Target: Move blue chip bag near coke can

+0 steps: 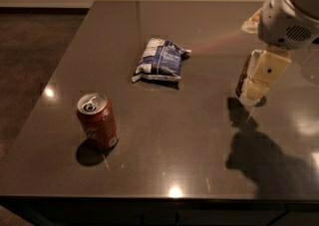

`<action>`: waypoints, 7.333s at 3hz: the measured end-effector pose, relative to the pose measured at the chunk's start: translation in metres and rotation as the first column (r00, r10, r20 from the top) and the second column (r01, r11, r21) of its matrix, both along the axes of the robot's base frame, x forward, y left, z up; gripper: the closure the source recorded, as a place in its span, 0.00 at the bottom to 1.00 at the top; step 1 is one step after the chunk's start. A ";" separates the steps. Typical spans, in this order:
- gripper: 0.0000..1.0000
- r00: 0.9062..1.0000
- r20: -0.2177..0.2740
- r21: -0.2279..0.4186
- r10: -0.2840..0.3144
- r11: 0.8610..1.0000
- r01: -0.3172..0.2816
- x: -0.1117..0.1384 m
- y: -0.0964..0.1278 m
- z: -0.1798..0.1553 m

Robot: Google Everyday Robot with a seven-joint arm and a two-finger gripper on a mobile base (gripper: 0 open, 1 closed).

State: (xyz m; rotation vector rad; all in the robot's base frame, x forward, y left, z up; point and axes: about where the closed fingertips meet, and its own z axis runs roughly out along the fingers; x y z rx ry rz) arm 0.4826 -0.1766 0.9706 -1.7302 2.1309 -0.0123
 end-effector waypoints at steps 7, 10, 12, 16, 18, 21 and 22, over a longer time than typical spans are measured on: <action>0.00 0.977 -0.029 -0.068 0.211 0.975 -0.212 0.156 0.146 -0.076; 0.00 0.973 -0.101 -0.091 0.209 0.972 -0.218 0.167 0.171 -0.106; 0.13 0.980 -0.109 -0.106 0.167 0.978 -0.179 0.179 0.167 -0.113; 1.00 0.966 -0.003 -0.011 0.257 0.966 -0.257 0.127 0.165 -0.067; 1.00 0.894 0.045 0.027 0.446 0.894 -0.447 0.056 0.188 -0.045; 1.00 0.765 0.034 0.076 0.644 0.761 -0.644 -0.014 0.211 -0.050; 0.85 0.759 0.040 0.081 0.650 0.755 -0.651 -0.021 0.216 -0.057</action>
Offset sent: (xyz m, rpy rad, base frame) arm 0.1060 0.0707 -0.0012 0.0757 -0.0493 0.1105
